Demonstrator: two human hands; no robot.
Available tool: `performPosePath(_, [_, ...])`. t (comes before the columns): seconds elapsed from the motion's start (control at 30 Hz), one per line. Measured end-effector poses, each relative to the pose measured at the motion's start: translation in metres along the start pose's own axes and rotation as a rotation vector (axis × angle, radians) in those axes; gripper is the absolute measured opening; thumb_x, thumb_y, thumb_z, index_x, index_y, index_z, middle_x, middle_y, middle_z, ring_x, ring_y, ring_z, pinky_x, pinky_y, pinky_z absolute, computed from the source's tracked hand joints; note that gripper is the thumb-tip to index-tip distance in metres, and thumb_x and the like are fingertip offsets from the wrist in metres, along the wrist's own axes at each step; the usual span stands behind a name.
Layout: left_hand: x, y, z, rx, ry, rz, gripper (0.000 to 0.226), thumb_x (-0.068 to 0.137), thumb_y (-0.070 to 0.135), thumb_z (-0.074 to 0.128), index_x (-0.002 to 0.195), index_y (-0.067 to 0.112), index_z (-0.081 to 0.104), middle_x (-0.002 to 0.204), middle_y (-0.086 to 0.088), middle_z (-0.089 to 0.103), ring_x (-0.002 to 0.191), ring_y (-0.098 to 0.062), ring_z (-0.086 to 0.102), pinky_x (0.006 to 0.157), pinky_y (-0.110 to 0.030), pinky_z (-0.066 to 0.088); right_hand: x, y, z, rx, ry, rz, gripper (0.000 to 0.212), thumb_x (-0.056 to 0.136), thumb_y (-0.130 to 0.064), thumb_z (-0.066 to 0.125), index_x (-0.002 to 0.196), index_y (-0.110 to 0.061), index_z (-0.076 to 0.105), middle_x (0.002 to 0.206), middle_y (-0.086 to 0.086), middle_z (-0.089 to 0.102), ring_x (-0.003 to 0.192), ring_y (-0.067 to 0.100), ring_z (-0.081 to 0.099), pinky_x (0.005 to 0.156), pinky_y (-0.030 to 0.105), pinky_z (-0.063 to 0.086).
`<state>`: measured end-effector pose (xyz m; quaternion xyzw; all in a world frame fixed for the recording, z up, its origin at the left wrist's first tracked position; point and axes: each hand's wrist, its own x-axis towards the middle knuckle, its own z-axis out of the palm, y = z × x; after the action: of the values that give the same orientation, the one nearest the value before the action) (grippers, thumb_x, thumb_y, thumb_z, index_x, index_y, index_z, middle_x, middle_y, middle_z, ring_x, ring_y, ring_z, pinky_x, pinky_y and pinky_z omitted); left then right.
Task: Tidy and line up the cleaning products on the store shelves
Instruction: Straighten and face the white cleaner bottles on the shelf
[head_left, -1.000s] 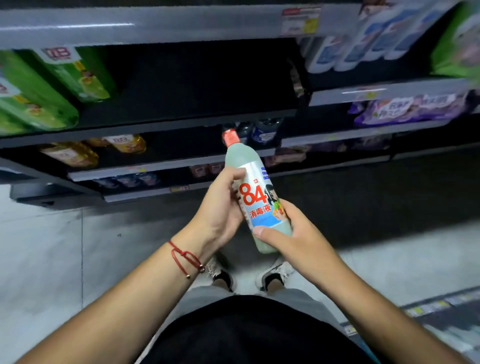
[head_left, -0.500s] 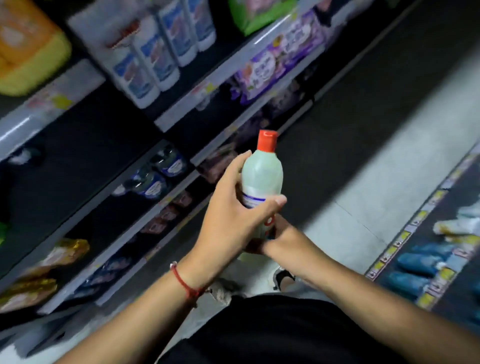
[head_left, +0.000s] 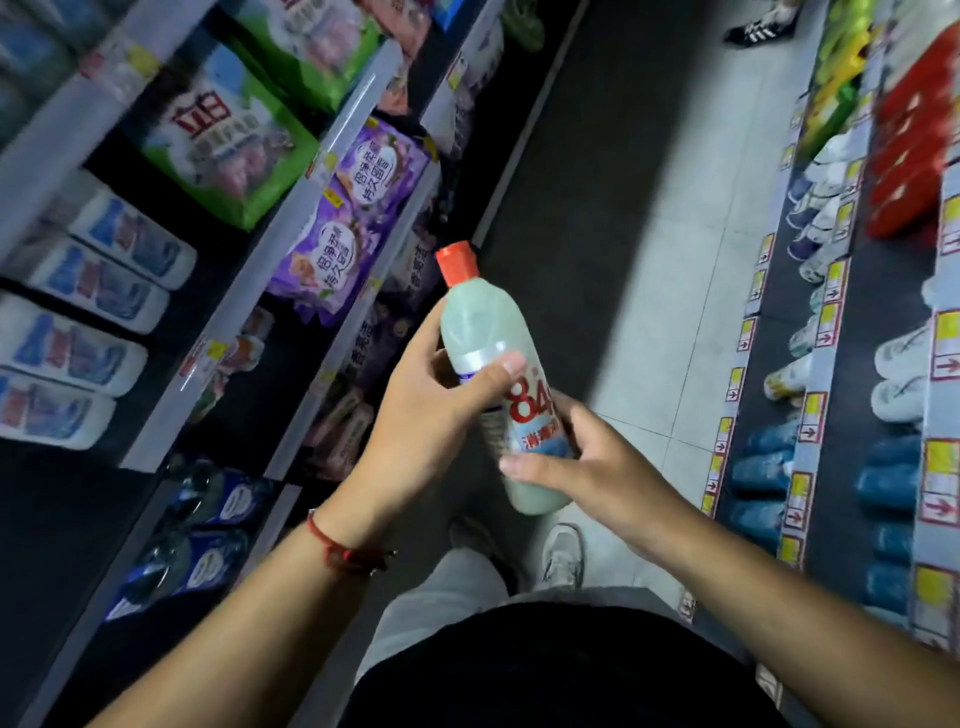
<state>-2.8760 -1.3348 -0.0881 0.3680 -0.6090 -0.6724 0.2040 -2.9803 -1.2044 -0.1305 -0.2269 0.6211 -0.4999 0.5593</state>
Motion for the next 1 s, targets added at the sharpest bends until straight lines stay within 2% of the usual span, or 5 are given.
performPosePath(0.33, [0.091,0.012,-0.009,-0.014,-0.061,0.022,0.039,0.095,0.026,0.064,0.132,0.017,0.056,0.123,-0.010,0.069,0.113,-0.028,0.067,0.094,-0.040,0.057,0.069,-0.069,-0.044,-0.391,0.224,-0.129,0.072,0.057,-0.057,0.081,0.121,-0.038,0.053,0.110,-0.012,0.068,0.094,0.000,0.068,0.080,0.023,0.056])
performPosePath(0.6, [0.206,0.047,-0.048,0.051,-0.008,0.026,0.028,0.095,0.025,0.064,0.122,0.021,0.061,0.110,0.004,0.074,0.101,-0.008,0.071,0.078,-0.017,0.055,0.187,-0.154,-0.064,-0.558,0.113,-0.053,0.062,0.070,-0.046,0.086,0.121,-0.042,0.050,0.108,-0.018,0.064,0.094,-0.006,0.064,0.069,0.012,0.054])
performPosePath(0.77, [0.280,0.076,-0.074,0.222,0.028,0.099,0.048,0.090,0.051,0.069,0.133,0.034,0.056,0.123,0.012,0.069,0.113,-0.007,0.066,0.099,-0.039,0.053,0.258,-0.197,-0.071,-0.478,0.070,-0.041,0.054,0.070,-0.040,0.088,0.115,-0.040,0.056,0.101,-0.017,0.070,0.090,-0.003,0.069,0.077,0.022,0.058])
performPosePath(0.9, [0.319,0.101,-0.079,0.347,0.078,0.183,0.061,0.091,0.037,0.071,0.145,0.038,0.044,0.131,0.018,0.062,0.121,0.002,0.058,0.100,-0.024,0.049,0.306,-0.217,-0.079,-0.359,-0.002,-0.045,0.059,0.060,-0.042,0.088,0.112,-0.038,0.060,0.102,-0.014,0.074,0.092,0.004,0.072,0.089,0.038,0.058])
performPosePath(1.0, [0.347,0.112,-0.086,0.543,0.151,0.228,0.076,0.092,0.047,0.068,0.156,0.036,0.029,0.150,0.022,0.045,0.136,0.006,0.042,0.112,-0.032,0.042,0.348,-0.234,-0.083,-0.304,-0.100,-0.035,0.069,0.055,-0.045,0.084,0.119,-0.040,0.060,0.107,-0.010,0.075,0.098,0.008,0.072,0.094,0.046,0.056])
